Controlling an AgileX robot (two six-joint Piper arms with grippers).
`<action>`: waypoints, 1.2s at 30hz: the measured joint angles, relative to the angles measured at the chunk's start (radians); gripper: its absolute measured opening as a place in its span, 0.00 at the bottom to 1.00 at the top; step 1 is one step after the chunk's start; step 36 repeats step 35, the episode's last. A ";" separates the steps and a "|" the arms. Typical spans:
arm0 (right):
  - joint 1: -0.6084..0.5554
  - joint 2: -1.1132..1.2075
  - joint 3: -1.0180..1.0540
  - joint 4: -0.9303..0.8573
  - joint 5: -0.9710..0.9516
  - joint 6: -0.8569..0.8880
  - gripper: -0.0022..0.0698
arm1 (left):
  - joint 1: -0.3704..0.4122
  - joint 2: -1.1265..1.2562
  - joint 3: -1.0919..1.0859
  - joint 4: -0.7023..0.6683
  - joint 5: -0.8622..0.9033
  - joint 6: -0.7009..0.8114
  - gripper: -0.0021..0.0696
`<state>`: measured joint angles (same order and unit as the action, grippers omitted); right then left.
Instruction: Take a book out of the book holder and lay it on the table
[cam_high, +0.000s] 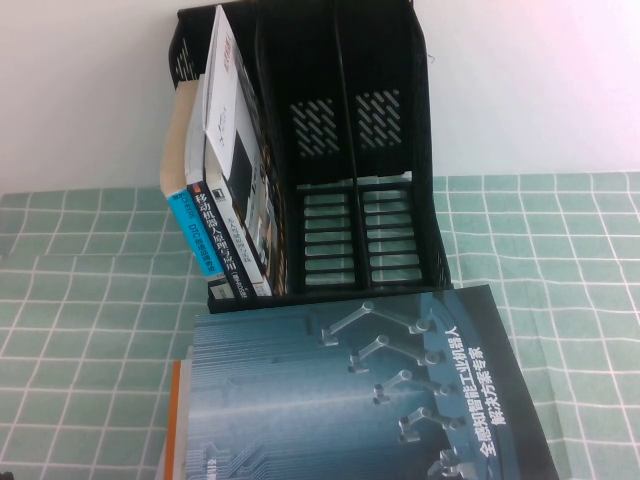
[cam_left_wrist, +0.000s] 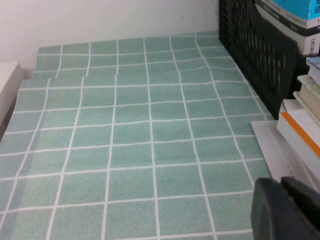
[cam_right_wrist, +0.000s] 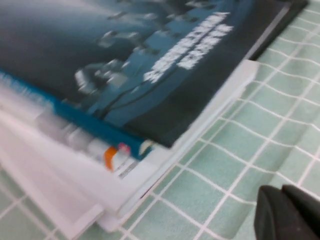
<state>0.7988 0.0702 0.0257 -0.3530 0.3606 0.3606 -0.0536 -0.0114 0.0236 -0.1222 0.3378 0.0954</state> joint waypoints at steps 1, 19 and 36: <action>-0.042 0.000 0.000 -0.005 -0.002 0.058 0.03 | 0.000 0.000 0.000 0.000 0.000 0.000 0.03; -0.842 -0.079 0.002 0.297 -0.122 -0.425 0.03 | 0.000 0.000 0.000 0.002 0.002 0.000 0.03; -0.870 -0.079 0.002 0.281 -0.009 -0.440 0.03 | 0.000 0.000 0.000 0.002 0.004 0.002 0.03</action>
